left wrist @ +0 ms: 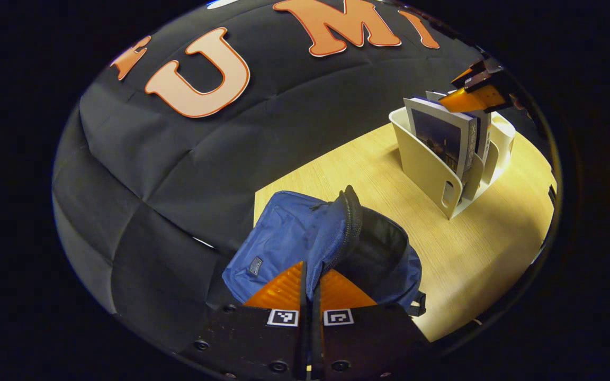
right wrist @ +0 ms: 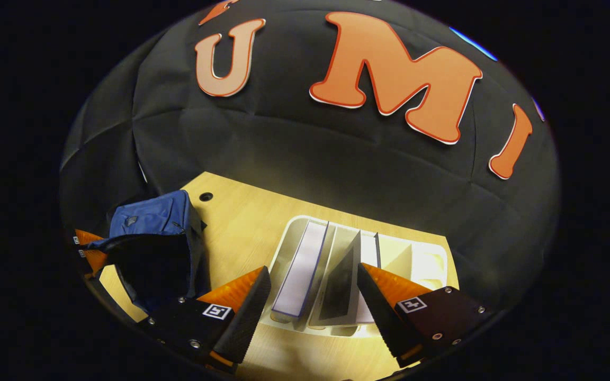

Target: Open the schoolbag, grab two books from the bookshelf and put them into the schoolbag.

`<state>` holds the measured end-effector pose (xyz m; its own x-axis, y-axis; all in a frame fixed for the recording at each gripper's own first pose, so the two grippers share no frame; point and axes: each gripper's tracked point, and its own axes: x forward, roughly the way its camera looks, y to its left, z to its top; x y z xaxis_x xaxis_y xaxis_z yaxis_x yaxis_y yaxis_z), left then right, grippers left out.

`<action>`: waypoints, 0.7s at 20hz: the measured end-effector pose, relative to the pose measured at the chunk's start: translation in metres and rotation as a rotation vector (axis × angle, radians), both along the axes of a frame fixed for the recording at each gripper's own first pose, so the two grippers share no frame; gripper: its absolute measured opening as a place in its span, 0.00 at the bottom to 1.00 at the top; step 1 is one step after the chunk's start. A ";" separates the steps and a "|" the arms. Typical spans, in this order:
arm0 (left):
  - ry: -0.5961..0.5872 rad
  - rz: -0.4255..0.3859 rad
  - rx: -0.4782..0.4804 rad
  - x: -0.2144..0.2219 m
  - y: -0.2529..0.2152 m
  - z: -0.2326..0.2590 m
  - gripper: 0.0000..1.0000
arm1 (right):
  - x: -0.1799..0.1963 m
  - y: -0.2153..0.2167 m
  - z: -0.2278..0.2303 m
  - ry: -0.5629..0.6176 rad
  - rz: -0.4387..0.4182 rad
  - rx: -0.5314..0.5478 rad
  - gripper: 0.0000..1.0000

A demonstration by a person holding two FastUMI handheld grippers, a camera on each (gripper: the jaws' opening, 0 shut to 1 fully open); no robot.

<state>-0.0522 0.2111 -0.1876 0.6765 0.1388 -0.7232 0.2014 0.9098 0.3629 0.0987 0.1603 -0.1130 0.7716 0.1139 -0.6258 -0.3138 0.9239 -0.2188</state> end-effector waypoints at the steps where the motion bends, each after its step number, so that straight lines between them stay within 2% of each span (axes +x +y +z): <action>1: 0.000 -0.011 -0.009 0.004 0.004 0.007 0.03 | 0.003 -0.001 -0.004 0.029 -0.011 -0.015 0.97; 5: 0.000 -0.027 -0.033 0.024 0.024 0.030 0.03 | 0.015 -0.005 -0.023 0.161 -0.043 -0.056 0.97; 8: -0.005 -0.048 -0.048 0.025 0.024 0.030 0.03 | 0.018 0.004 -0.037 0.300 -0.080 -0.022 0.93; 12: -0.001 -0.050 -0.094 0.026 0.020 0.022 0.03 | 0.028 0.008 -0.046 0.430 -0.093 -0.077 0.80; 14: -0.004 -0.059 -0.100 0.026 0.022 0.023 0.03 | 0.022 0.012 -0.060 0.522 -0.100 -0.092 0.69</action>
